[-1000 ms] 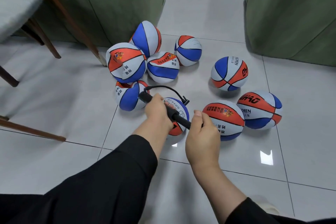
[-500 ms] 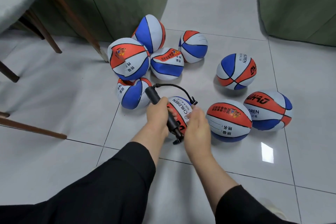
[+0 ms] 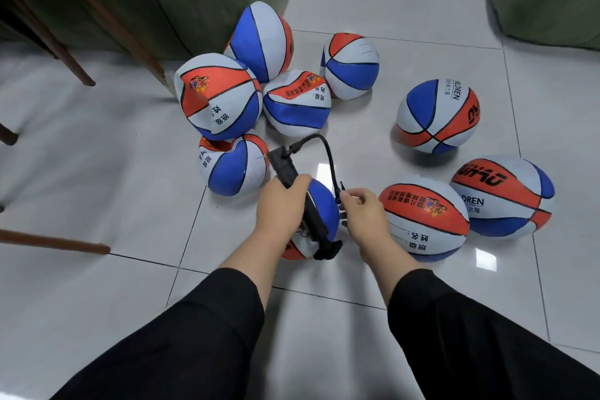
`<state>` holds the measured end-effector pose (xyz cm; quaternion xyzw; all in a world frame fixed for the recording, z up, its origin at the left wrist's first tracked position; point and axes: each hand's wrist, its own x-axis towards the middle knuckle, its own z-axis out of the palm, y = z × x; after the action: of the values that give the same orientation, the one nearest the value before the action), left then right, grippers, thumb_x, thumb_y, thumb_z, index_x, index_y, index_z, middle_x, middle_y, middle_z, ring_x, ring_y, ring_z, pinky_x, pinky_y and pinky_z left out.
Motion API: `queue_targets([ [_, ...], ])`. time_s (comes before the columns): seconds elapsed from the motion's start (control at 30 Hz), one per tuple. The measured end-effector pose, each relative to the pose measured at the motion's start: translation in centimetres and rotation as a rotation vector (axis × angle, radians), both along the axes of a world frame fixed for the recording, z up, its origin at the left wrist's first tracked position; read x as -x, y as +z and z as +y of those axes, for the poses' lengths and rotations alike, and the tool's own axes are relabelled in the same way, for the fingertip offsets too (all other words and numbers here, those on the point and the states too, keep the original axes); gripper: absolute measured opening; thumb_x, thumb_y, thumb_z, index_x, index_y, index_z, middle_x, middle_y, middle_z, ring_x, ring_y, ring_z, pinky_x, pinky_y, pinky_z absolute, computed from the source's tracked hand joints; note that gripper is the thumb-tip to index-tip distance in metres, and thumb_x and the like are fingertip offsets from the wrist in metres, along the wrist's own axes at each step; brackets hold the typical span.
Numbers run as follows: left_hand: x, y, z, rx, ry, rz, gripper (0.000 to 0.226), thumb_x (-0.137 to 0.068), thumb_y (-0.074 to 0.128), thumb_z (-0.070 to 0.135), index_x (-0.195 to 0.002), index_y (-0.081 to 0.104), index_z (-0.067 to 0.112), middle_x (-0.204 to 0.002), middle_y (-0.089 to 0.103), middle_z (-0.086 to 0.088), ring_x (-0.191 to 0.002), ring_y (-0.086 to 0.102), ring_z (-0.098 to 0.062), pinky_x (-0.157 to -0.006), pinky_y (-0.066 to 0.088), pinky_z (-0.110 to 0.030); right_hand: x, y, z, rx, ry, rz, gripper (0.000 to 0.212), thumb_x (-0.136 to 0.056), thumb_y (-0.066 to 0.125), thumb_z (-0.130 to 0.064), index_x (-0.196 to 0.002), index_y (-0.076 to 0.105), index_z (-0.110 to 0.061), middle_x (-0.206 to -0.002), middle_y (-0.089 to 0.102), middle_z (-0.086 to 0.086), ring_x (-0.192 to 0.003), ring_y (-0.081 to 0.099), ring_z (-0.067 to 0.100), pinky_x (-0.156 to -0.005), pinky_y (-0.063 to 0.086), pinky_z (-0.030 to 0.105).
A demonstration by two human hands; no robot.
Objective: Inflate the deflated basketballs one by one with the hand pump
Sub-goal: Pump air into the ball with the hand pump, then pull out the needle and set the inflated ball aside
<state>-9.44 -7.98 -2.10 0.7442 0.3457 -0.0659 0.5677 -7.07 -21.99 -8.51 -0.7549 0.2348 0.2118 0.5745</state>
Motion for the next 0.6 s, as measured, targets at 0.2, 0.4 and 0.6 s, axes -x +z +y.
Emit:
queue_targets([
  [0.2, 0.3, -1.6, 2.1, -0.062, 0.07, 0.03, 0.027, -0.096, 0.06, 0.034, -0.078, 0.053, 0.015, -0.068, 0.052, -0.001, -0.07, 0.054, -0.022, -0.071, 0.051, -0.038, -0.7, -1.9, 1.3, -0.129, 0.028, 0.139, 0.042, -0.089, 0.076, -0.041, -0.116, 0.062, -0.013, -0.101, 0.072, 0.006, -0.089, 0.067, 0.023, -0.076, 0.056, 0.035],
  [0.4, 0.2, -2.2, 1.2, -0.073, 0.055, 0.047, 0.05, -0.071, 0.052, 0.074, -0.082, 0.064, 0.027, -0.076, 0.07, 0.005, -0.086, 0.07, -0.022, -0.089, 0.057, -0.05, -1.0, -1.2, 1.7, 0.004, 0.228, -0.03, 0.028, -0.088, 0.078, -0.038, -0.088, 0.069, -0.011, -0.087, 0.073, 0.012, -0.08, 0.068, 0.03, -0.076, 0.057, 0.042],
  [0.6, 0.7, -3.9, 1.7, -0.062, 0.086, 0.056, 0.028, -0.069, 0.052, 0.07, -0.087, 0.068, 0.056, -0.09, 0.074, 0.012, -0.105, 0.067, -0.021, -0.096, 0.054, -0.053, -1.2, -1.1, 2.0, 0.079, 0.37, -0.018, 0.037, -0.087, 0.078, -0.042, -0.08, 0.058, -0.012, -0.075, 0.064, 0.003, -0.068, 0.058, 0.02, -0.068, 0.051, 0.036],
])
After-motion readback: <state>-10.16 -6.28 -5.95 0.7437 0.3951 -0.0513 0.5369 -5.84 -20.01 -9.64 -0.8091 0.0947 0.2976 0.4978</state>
